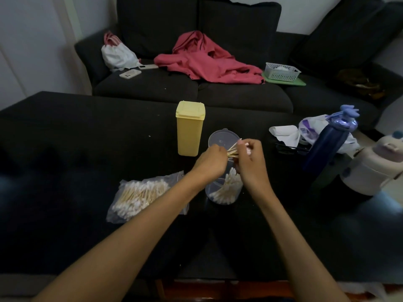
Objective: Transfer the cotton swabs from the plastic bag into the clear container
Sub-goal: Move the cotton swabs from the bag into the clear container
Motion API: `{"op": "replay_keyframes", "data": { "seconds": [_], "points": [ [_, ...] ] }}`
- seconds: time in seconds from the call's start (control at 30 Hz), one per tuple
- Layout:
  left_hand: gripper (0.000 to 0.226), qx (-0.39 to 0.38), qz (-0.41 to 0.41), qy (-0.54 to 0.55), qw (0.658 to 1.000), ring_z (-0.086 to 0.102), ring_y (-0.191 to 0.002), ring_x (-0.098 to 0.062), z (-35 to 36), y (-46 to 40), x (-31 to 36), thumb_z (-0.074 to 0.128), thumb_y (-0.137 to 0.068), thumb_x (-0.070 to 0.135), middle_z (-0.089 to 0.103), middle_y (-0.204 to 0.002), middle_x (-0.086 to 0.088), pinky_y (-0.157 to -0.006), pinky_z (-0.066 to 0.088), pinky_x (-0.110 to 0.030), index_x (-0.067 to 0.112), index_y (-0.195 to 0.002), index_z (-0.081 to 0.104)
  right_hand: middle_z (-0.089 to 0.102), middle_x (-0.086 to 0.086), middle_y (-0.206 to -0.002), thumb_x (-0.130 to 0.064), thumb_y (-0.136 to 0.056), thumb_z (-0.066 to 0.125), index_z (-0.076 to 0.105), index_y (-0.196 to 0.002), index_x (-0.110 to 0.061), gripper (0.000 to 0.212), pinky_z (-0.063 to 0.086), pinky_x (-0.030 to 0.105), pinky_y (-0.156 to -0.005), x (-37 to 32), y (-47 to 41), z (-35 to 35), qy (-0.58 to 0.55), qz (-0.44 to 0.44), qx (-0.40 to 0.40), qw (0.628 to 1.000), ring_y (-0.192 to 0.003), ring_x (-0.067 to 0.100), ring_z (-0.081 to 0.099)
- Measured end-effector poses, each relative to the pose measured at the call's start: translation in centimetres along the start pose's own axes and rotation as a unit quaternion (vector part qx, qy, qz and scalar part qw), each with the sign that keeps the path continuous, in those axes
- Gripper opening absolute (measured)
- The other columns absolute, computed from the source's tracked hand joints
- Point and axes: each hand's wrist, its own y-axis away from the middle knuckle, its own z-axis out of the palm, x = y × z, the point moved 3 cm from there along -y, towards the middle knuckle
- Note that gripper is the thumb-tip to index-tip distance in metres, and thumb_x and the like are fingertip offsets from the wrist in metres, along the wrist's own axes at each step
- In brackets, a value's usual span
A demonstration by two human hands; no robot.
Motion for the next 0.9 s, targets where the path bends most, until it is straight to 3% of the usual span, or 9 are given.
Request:
{"op": "replay_keyframes", "data": {
  "seconds": [0.1,0.23,0.33,0.47,0.53,0.6,0.7,0.8,0.9],
  "points": [
    [0.031,0.035,0.028,-0.017,0.999,0.044,-0.062,-0.013,0.1,0.5,0.3,0.024,-0.103,0.029,0.049,-0.076,-0.002,-0.059,0.036,-0.030,0.011,-0.107,0.049,0.057,-0.003,-0.088,-0.035,-0.097,0.043,0.047,-0.111,-0.019,0.021,0.045,0.019,-0.059,0.1,-0.1,0.0,-0.032,0.044,0.017,0.998,-0.073,0.005,0.058],
    [0.029,-0.047,0.026,0.027,0.998,0.042,-0.064,-0.012,0.1,0.8,0.3,0.026,-0.103,0.027,0.046,-0.075,-0.002,-0.062,0.035,-0.028,0.014,-0.092,0.049,0.057,-0.004,-0.071,-0.034,-0.094,0.050,0.052,-0.078,-0.020,0.021,0.043,0.007,-0.051,-0.5,0.2,-0.7,0.046,-0.041,0.029,0.998,-0.059,-0.004,0.056],
    [0.031,-0.116,0.012,0.101,0.988,0.039,-0.060,-0.008,-0.5,1.1,-0.4,0.029,-0.102,0.028,0.044,-0.071,0.002,-0.056,0.032,-0.022,0.017,-0.082,0.049,0.060,-0.003,-0.071,-0.033,-0.087,0.062,0.056,-0.074,-0.020,0.020,0.045,0.010,-0.054,-0.3,0.2,-1.0,0.053,-0.032,0.011,0.998,-0.062,0.000,0.059],
    [0.039,-0.118,0.028,0.066,0.990,0.046,-0.067,-0.007,-1.0,1.4,-1.3,0.028,-0.102,0.037,0.053,-0.076,0.003,-0.059,0.036,-0.019,0.016,-0.088,0.058,0.062,0.001,-0.065,-0.022,-0.083,0.069,0.061,-0.071,-0.012,0.017,0.043,0.008,-0.048,0.1,0.4,-1.3,0.031,-0.023,0.043,0.998,-0.056,0.001,0.058],
    [0.038,-0.070,0.049,0.015,0.996,0.055,-0.080,-0.010,-1.6,1.3,-1.6,0.028,-0.103,0.032,0.058,-0.088,0.002,-0.069,0.044,-0.021,0.013,-0.102,0.061,0.061,0.000,-0.064,-0.017,-0.083,0.068,0.061,-0.073,-0.009,0.014,0.041,0.007,-0.047,0.1,0.5,-1.6,0.051,-0.032,0.064,0.996,-0.052,-0.002,0.056],
    [0.024,-0.022,0.051,-0.046,0.997,0.056,-0.107,-0.016,-2.6,0.9,-2.3,0.039,-0.100,0.021,0.059,-0.111,0.003,-0.092,0.047,-0.032,0.017,-0.118,0.055,0.061,0.001,-0.067,-0.016,-0.083,0.067,0.062,-0.077,-0.007,0.012,0.043,0.007,-0.048,0.0,0.4,-2.1,0.070,-0.039,0.075,0.994,-0.055,0.001,0.057],
    [0.062,-0.076,0.039,-0.172,0.981,0.035,-0.134,-0.021,-3.5,0.7,-3.2,0.063,-0.085,0.011,0.041,-0.142,-0.004,-0.110,0.033,-0.044,0.018,-0.140,0.036,0.062,0.002,-0.070,-0.018,-0.084,0.066,0.062,-0.078,-0.008,0.012,0.044,0.009,-0.050,0.2,0.1,-2.4,0.082,-0.032,0.080,0.993,-0.060,0.004,0.058],
    [0.099,-0.144,0.043,-0.256,0.955,0.026,-0.138,-0.026,-2.8,0.9,-3.4,0.079,-0.072,0.028,0.032,-0.149,-0.006,-0.113,0.026,-0.044,0.015,-0.149,0.017,0.062,0.001,-0.070,-0.019,-0.084,0.066,0.061,-0.077,-0.011,0.012,0.041,0.010,-0.051,0.6,-0.1,-2.3,0.092,-0.014,0.078,0.993,-0.060,0.003,0.058],
    [0.110,-0.146,0.054,-0.271,0.950,0.031,-0.136,-0.026,-1.4,0.5,-3.7,0.081,-0.067,0.042,0.036,-0.148,-0.003,-0.110,0.023,-0.043,0.014,-0.148,0.012,0.062,0.000,-0.069,-0.019,-0.084,0.067,0.061,-0.076,-0.010,0.013,0.042,0.009,-0.049,0.9,-0.3,-2.0,0.093,-0.013,0.068,0.993,-0.058,0.002,0.057]
  ]
}}
